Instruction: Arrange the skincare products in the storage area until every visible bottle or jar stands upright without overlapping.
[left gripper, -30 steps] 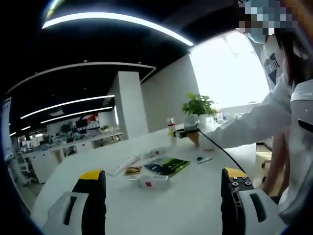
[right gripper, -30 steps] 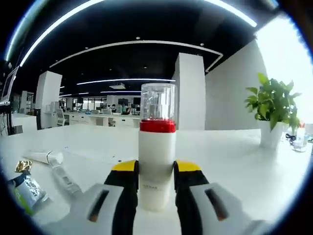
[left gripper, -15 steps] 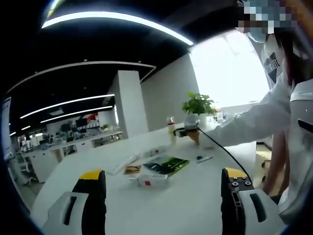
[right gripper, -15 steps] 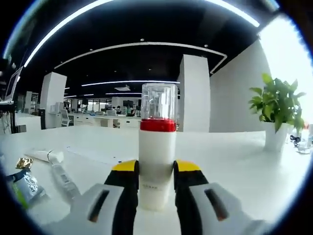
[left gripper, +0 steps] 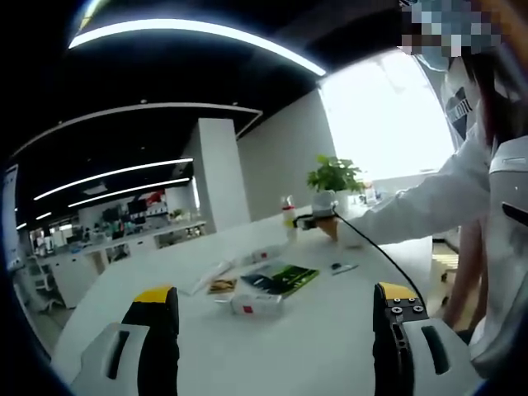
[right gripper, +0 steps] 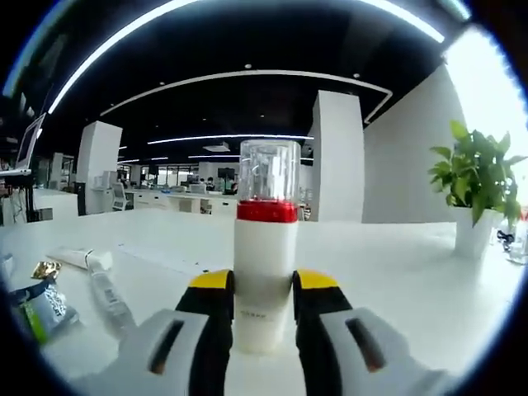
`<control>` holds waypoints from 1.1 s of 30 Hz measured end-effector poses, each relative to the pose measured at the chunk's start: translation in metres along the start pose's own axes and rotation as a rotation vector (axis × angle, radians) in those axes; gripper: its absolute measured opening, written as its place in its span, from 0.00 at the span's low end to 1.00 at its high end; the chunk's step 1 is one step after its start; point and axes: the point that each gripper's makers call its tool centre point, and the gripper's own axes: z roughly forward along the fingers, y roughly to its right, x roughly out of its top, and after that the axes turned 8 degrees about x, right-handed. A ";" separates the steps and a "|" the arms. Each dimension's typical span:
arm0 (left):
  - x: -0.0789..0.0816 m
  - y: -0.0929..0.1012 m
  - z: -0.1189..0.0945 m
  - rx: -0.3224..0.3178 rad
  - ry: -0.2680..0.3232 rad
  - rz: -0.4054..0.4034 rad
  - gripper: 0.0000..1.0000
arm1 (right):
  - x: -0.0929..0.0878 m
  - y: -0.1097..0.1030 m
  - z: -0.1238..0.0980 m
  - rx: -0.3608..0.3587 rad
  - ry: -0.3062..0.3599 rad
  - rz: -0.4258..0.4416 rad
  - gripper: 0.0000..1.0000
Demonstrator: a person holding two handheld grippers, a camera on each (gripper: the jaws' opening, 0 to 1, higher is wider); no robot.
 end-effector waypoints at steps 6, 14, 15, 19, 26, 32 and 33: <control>0.001 0.000 -0.002 0.000 0.003 0.001 1.00 | 0.005 0.004 -0.011 -0.011 0.039 0.033 0.51; 0.004 0.006 -0.001 -0.014 0.013 0.002 1.00 | 0.004 0.006 -0.018 -0.007 0.063 0.093 0.64; 0.004 0.006 -0.001 -0.014 0.012 0.002 1.00 | 0.005 0.006 -0.018 -0.009 0.064 0.095 0.64; 0.004 0.004 -0.003 -0.009 0.013 0.003 1.00 | 0.005 0.003 -0.016 -0.003 0.055 0.093 0.63; 0.005 0.002 -0.002 -0.006 0.014 0.001 1.00 | 0.008 -0.004 -0.013 0.014 0.082 0.116 0.81; 0.006 0.002 0.000 -0.014 0.018 0.001 1.00 | 0.010 -0.019 -0.015 0.051 0.073 0.087 0.93; 0.007 0.002 0.000 -0.016 0.021 0.001 1.00 | 0.011 -0.021 -0.016 0.055 0.080 0.079 0.95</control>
